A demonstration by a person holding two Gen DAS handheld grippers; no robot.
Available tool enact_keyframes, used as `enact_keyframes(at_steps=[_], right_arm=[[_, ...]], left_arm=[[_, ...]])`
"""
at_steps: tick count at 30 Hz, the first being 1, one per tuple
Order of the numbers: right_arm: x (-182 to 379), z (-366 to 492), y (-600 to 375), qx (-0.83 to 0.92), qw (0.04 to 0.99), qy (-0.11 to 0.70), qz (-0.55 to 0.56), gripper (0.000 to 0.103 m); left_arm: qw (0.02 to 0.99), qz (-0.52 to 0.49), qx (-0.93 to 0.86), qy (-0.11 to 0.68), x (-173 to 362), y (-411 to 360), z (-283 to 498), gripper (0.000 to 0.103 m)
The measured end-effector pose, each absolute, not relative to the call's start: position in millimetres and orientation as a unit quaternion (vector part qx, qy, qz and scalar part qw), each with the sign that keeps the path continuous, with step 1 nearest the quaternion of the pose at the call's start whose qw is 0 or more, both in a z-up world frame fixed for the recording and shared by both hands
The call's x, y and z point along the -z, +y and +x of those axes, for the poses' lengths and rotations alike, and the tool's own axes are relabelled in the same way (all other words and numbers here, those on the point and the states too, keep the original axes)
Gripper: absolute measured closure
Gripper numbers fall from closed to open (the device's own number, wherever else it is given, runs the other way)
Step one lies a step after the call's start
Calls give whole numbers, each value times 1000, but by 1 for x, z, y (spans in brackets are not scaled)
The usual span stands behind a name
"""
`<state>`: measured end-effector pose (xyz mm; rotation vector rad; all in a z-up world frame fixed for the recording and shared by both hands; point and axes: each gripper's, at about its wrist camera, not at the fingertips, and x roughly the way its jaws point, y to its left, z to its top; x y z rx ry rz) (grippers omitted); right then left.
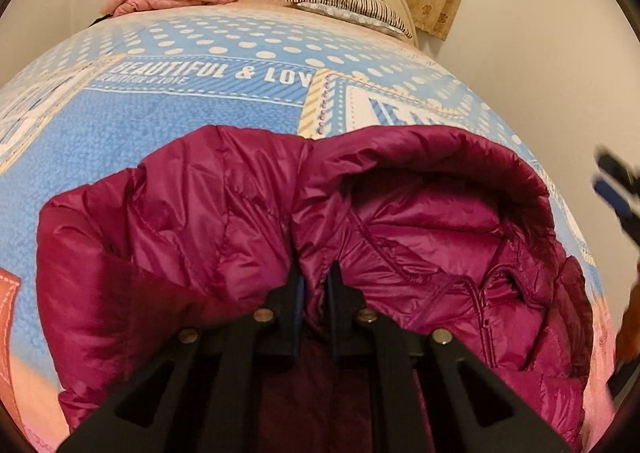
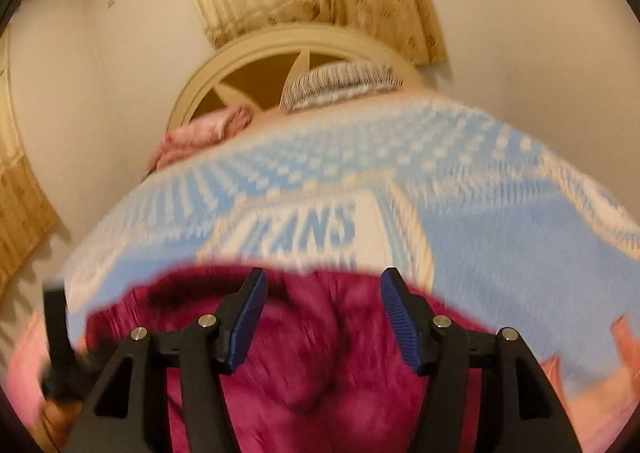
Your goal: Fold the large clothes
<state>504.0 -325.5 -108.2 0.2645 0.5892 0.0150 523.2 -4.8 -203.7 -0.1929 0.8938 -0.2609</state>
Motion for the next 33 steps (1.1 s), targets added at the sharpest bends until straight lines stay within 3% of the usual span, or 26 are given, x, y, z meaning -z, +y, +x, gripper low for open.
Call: enact_keyframes(at_steps=[7,13,18,19,20,22,28,33], right_arm=[[125,592,-259,-29,910,409,58,43],[174,562,-251,-41,891,451,37,45],[194,548,-255,-49,894,445,27,46],[196,546,-256,-49,895,443,27,46],[198,544,-255,-49,895,442,28,46],[201,541,-253,-48,898,437,27,46],[205,536,-258,-57,908,412,49,46],[207,537,-261,-64,909,408,62,46]], left_arm=[[890,-97,135,425,205,-4,522,90],[902,-93,128,401,190,-4,511,87],[926,-88,152,333,139,-13,476,83],[931,-80,153,322,130,-17,476,72],[934,-71,159,313,120,-25,478,51],[938,-43,163,302,109,-42,491,32],[921,-26,135,365,137,-62,557,38],[902,-17,108,418,181,-62,566,38]])
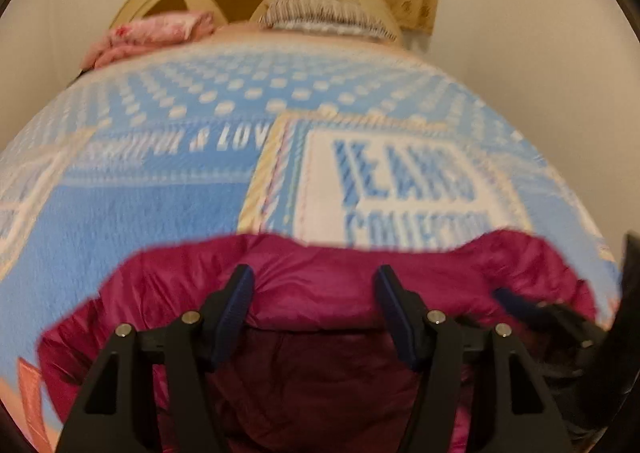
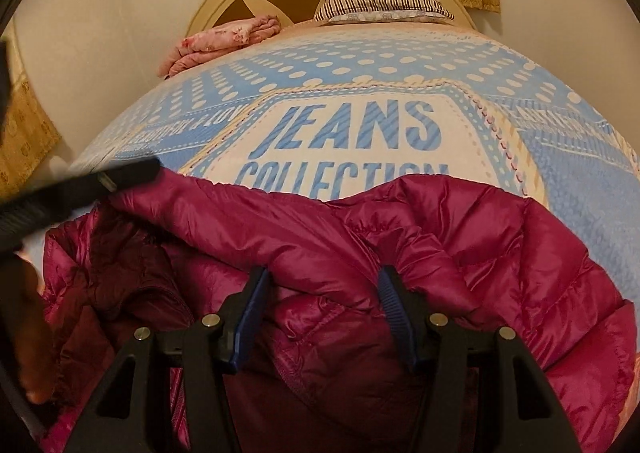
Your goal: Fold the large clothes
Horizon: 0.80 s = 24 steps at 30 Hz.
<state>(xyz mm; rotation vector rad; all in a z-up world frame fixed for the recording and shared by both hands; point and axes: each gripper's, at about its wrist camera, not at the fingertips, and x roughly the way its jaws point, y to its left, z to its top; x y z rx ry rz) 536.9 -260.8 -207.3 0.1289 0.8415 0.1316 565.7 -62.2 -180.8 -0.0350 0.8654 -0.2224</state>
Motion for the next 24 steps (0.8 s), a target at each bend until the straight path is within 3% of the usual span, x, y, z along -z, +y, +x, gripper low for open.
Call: enact_keyframes(at_steps=[11,16,24], right_arm=[[174,521,-275,-51,932,345,100,46],[196,543,-274,-31,912,401,80,47],[210,548,-261,-11,906,422,25,46]], left_arm=[[904,-4,100,415,199,-65,559,37],[904,1,100,415,201,-67,560,35],[903,26,93,418,202,-77,562,31]])
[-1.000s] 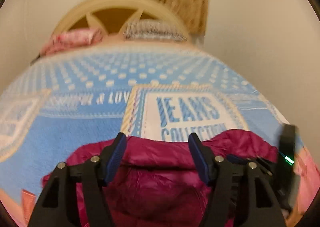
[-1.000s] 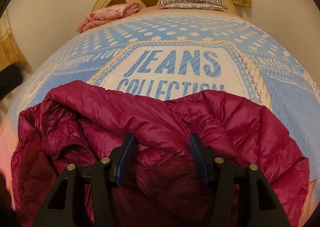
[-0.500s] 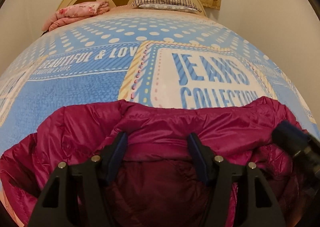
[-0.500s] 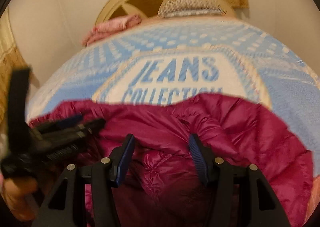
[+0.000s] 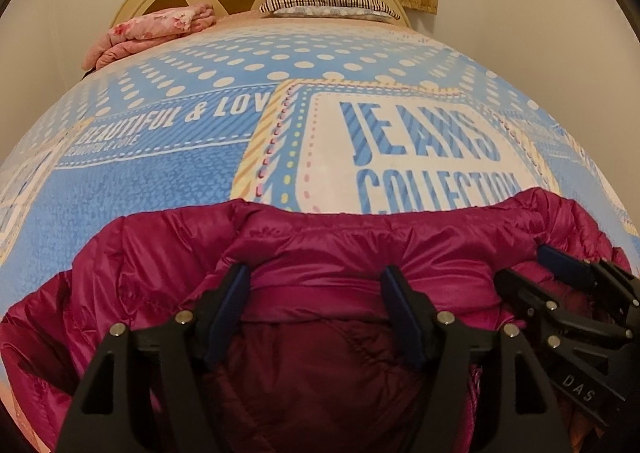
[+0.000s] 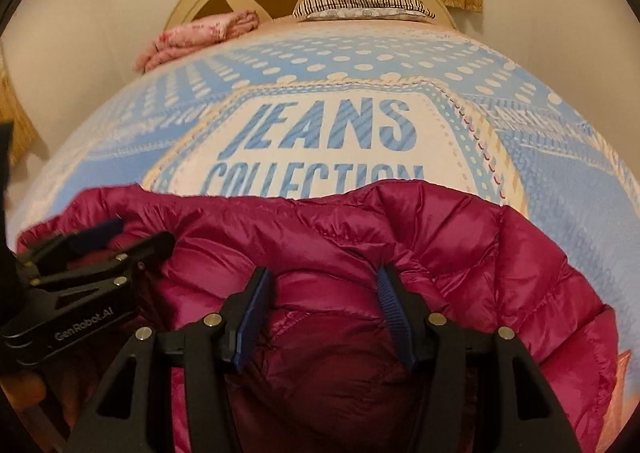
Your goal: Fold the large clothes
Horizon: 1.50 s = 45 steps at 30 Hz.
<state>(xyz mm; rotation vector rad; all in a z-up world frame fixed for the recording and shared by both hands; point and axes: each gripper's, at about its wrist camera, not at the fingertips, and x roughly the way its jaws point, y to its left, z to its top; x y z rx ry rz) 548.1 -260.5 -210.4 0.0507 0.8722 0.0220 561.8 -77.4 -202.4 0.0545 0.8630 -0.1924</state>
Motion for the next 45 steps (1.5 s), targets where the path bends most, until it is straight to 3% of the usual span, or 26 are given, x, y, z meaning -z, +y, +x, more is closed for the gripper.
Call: enact_keyframes(at_steps=[37,40,45], right_arm=[[213,550,-257,-5,905,424,15,46],[213,550,-257,-5,905,425,12,46],[200,542,-262,-44,900,434,6,36]], left_arm=[[904,40,88,416,204,-81,563,28],[902,46,91,420,204,-83,564,24],[918,40,102,382,164,-65,542,23]])
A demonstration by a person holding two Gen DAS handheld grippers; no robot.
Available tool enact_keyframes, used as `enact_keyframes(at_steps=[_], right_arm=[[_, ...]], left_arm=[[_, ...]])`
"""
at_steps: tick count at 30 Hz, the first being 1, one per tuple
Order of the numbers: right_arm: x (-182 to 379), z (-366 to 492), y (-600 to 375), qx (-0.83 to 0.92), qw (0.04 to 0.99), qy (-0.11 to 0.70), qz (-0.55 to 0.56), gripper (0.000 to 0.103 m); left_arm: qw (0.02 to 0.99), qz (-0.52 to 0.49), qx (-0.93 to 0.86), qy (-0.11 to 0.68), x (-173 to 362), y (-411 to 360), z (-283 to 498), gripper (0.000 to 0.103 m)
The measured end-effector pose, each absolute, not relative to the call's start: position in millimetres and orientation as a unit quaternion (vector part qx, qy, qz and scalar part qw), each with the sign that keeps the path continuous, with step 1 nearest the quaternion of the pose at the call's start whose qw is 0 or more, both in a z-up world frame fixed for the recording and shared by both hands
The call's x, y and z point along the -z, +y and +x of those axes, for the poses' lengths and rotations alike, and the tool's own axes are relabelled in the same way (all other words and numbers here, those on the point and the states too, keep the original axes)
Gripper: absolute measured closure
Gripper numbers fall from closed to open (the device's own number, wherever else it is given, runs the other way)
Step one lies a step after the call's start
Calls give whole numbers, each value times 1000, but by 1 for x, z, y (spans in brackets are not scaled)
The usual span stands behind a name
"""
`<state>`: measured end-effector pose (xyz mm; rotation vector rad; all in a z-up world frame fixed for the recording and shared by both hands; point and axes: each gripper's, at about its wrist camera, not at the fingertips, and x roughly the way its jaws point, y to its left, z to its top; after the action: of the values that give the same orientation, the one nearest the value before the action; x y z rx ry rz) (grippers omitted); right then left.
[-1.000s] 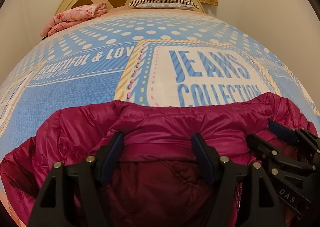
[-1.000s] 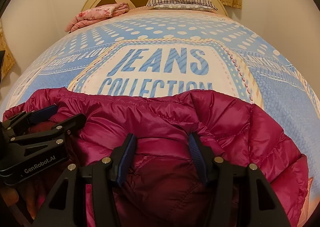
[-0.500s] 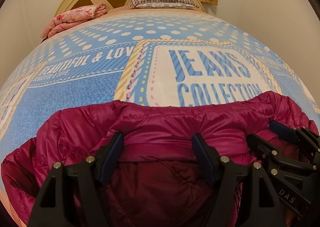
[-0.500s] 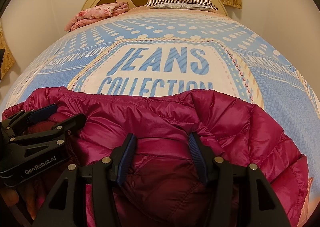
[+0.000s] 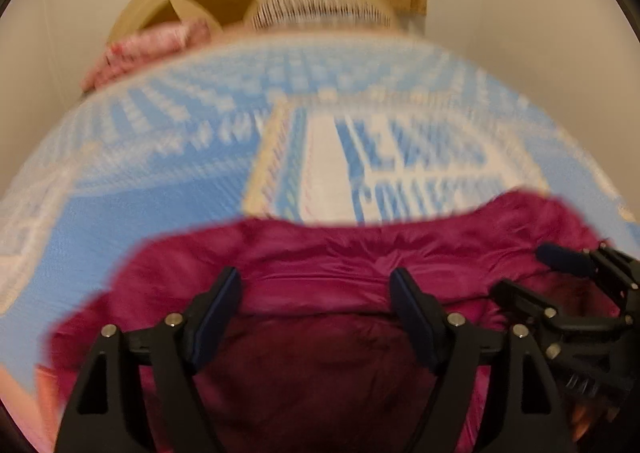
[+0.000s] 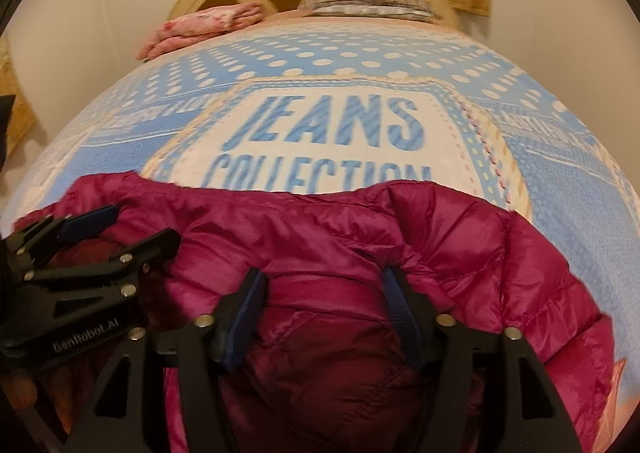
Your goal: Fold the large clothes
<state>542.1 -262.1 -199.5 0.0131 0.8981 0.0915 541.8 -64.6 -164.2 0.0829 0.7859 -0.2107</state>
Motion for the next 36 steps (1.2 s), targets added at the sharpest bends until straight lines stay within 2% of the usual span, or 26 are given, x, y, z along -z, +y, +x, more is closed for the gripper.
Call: enact_keyframes(at_steps=[3,4,7,13,19,26,33,36], right_arm=[[169,505,-290,-36,917,396,45,31],[162,490,-300,-36,917,393,60,28],[155,441,-330,-33,907,409,100,28],[165,311,-373,-22,889,433,149,28],[179,191,-394,-4,882,439,171,28],[191,99,-379,-3,883,438,167,28],[202,56,-360,-18,880,444,167,29],[201,51,-357,-29,879,443,170,44]], left_arm=[[933,8,117,339,121,-29,496,14],[937,8,117,329,114,-22,481,11],[948,19,112,297,101,11,410,0],[936,34,127,326,136,58,275,0],[917,-2,98,385,190,101,196,0],[915,-50,104,387,204,113,150,0],[910,-31,122,395,215,98,133,0],[908,-35,128,397,215,98,130,0]])
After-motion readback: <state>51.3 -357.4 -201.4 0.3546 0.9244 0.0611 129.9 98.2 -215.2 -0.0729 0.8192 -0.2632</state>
